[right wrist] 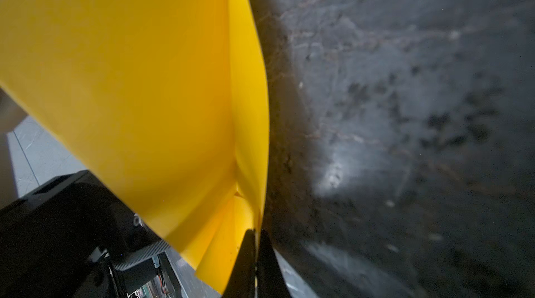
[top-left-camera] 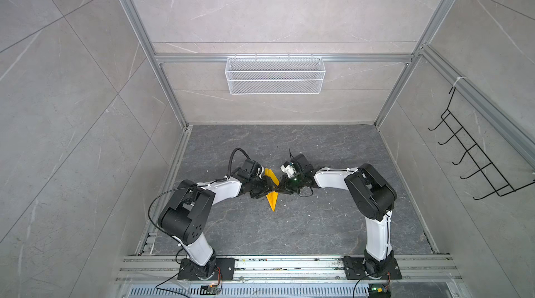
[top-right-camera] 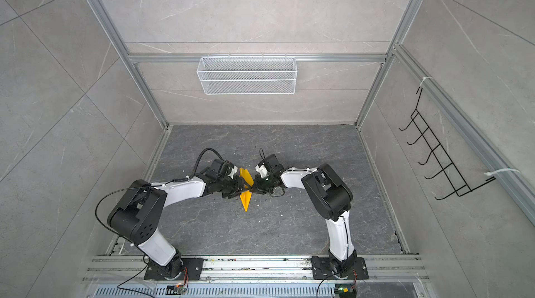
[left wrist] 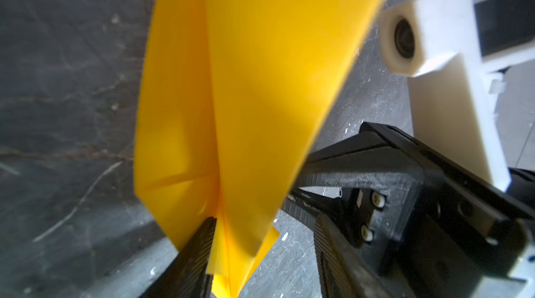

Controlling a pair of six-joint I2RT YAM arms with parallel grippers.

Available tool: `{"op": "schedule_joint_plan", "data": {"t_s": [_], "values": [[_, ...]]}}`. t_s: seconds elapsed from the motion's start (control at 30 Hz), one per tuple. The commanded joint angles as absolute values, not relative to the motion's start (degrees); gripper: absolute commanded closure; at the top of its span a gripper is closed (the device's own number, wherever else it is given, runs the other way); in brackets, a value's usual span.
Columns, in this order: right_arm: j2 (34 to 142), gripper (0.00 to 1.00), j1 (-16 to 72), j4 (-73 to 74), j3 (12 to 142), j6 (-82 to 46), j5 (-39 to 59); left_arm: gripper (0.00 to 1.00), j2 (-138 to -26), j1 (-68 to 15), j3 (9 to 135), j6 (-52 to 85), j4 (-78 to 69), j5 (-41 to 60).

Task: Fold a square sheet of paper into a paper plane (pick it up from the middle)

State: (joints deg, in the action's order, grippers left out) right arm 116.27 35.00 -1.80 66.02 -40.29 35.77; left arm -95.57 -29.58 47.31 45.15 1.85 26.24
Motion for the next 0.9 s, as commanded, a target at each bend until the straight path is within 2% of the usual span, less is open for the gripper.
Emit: {"op": "schedule_joint_plan", "data": {"t_s": [0.0,0.23,0.57,0.87], "values": [[117.25,0.91,35.3,-2.99,67.49,-39.99,34.98,0.44,-93.35,-29.66,46.42,47.62,-0.9,28.37],[117.42,0.91,35.3,-2.98,67.48,-40.14,35.02,0.48,-91.23,-29.98,44.58,48.05,0.07,26.39],[116.64,0.87,35.33,-0.21,66.47,-40.67,37.54,0.5,-94.34,-32.24,49.78,44.45,8.34,19.62],[116.72,0.85,35.35,0.62,66.09,-41.05,38.06,0.6,-97.22,-33.38,52.59,45.53,12.5,16.14]]}}
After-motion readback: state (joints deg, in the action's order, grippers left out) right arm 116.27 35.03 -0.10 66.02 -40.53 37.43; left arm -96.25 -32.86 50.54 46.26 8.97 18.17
